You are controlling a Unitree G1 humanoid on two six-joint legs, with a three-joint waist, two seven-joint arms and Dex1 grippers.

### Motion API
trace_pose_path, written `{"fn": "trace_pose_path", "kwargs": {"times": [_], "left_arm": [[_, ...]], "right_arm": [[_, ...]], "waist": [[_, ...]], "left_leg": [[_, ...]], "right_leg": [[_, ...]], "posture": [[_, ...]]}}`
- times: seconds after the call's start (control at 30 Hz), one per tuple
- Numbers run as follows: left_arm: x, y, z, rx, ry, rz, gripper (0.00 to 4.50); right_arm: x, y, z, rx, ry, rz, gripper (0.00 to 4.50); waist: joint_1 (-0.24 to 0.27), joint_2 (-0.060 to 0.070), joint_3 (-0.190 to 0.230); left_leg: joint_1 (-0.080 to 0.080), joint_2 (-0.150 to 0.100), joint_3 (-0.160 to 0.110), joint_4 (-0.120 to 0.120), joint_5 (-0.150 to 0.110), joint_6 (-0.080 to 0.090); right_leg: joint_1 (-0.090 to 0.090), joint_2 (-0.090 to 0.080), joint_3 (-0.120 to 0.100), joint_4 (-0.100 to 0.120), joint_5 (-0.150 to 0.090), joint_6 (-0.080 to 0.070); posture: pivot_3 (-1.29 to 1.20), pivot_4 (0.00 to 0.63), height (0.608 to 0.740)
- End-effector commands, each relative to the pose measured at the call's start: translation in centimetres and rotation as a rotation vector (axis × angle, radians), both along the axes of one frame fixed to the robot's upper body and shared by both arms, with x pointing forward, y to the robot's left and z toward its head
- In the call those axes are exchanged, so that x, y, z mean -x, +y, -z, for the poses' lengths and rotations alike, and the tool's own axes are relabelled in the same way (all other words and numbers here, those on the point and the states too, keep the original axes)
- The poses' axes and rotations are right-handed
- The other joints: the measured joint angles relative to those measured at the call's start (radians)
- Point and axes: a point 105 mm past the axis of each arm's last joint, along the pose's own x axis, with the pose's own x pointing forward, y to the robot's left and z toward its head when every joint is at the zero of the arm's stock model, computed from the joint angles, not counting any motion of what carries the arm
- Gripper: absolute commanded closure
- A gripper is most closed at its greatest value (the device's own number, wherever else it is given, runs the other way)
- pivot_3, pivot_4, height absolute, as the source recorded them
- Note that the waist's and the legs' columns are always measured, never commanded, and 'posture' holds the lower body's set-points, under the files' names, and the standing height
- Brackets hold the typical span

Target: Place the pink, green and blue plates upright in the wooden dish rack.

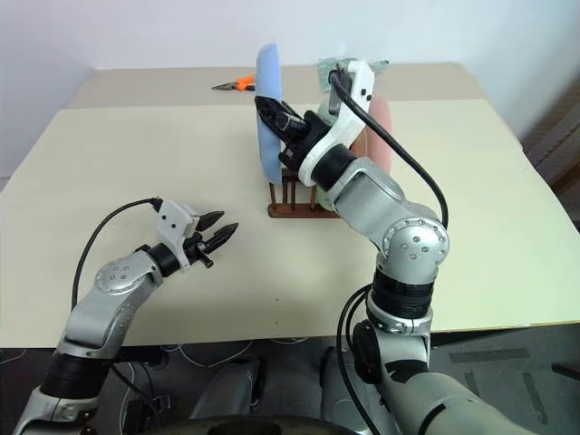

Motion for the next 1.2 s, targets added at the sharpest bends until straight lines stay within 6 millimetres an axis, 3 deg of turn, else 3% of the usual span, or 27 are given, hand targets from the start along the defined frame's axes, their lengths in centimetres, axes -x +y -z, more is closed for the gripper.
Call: {"fn": "trace_pose_path", "kwargs": {"times": [0.03,0.23,0.33,0.47,0.57,0.67,0.77,0.93,0.97,1.1,1.2], "left_arm": [[-0.1,-0.2,-1.5,0.001,-0.058,0.007,2.58],[-0.2,-0.3,-1.4,-0.002,-0.063,0.001,2.58],[-0.2,-0.3,-1.2,-0.007,-0.062,-0.001,2.50],[0.0,-0.5,-1.1,-0.008,-0.060,-0.002,2.50],[-0.1,-0.5,-0.9,-0.013,-0.056,-0.003,2.50],[-0.5,-0.2,-0.8,-0.030,-0.062,-0.028,2.50],[-1.6,2.7,-1.0,-0.049,-0.083,-0.147,2.50],[-2.3,6.5,-0.8,-0.086,-0.085,-0.259,2.50],[-2.3,6.9,-0.7,-0.095,-0.086,-0.269,2.50],[-2.2,9.7,-0.1,-0.139,-0.065,-0.326,2.50],[-1.9,9.5,0.1,-0.140,-0.054,-0.306,2.50]], "right_arm": [[-0.5,-0.6,-0.6,-0.022,0.001,0.035,4.50],[-2.0,-0.9,0.1,0.002,0.046,0.076,4.50],[-2.2,-1.0,0.0,0.015,0.041,0.080,3.40],[-1.0,-1.5,-3.7,0.183,-0.281,0.151,1.46],[1.4,-2.3,-6.1,0.252,-0.529,0.112,1.46],[2.4,-4.4,-6.8,0.335,-0.663,0.127,1.46],[2.0,-12.0,-4.7,0.500,-0.612,0.284,1.46],[2.7,-20.8,-0.2,0.671,-0.414,0.435,1.46],[2.8,-21.9,0.5,0.692,-0.379,0.443,1.46],[3.7,-24.7,7.7,0.915,-0.159,0.391,1.46],[3.6,-25.8,10.1,0.987,-0.102,0.397,1.46]], "waist": [[-0.001,0.000,0.000],[-0.002,0.000,0.000],[0.000,0.000,0.000],[0.000,0.001,0.000],[0.000,0.000,0.000],[0.000,0.000,0.000],[0.022,-0.003,-0.002],[0.028,-0.002,-0.001],[0.027,-0.001,-0.001],[0.025,0.000,-0.002],[0.021,0.002,-0.001]], "left_leg": [[0.000,0.000,0.000,0.000,0.000,0.000],[0.000,0.000,0.000,0.000,0.000,0.000],[0.000,0.000,0.000,0.000,0.000,0.000],[0.000,0.000,0.001,0.000,0.000,0.000],[0.000,0.000,0.001,0.000,0.000,0.000],[0.000,0.000,0.001,0.000,0.000,0.000],[0.000,0.000,-0.001,0.002,0.000,0.000],[0.000,-0.001,0.001,0.003,-0.001,0.002],[0.001,-0.001,0.002,0.002,-0.001,0.002],[0.002,0.000,0.002,0.002,-0.001,0.002],[0.002,0.000,0.004,0.003,-0.001,0.002]], "right_leg": [[0.000,0.000,0.000,0.000,0.000,0.000],[0.000,0.000,0.000,0.000,0.000,0.000],[0.000,0.000,0.000,0.000,0.000,0.000],[0.000,0.000,0.000,0.000,0.000,0.000],[0.000,0.000,0.000,-0.001,0.000,0.001],[0.001,0.000,0.000,-0.001,0.000,0.001],[0.005,0.000,-0.003,-0.004,-0.001,0.002],[0.008,-0.002,-0.002,-0.006,-0.003,0.000],[0.007,-0.002,-0.002,-0.006,-0.003,0.000],[0.007,-0.002,-0.002,-0.005,-0.003,0.001],[0.008,-0.003,0.000,-0.006,-0.005,0.002]], "posture": [[0.00,0.150,0.740],[0.00,0.150,0.740],[0.00,0.150,0.740],[0.00,0.150,0.740],[0.00,0.150,0.740],[0.00,0.150,0.740],[0.00,0.150,0.740],[0.00,0.150,0.740],[0.00,0.150,0.740],[0.00,0.150,0.740],[0.00,0.150,0.740]]}}
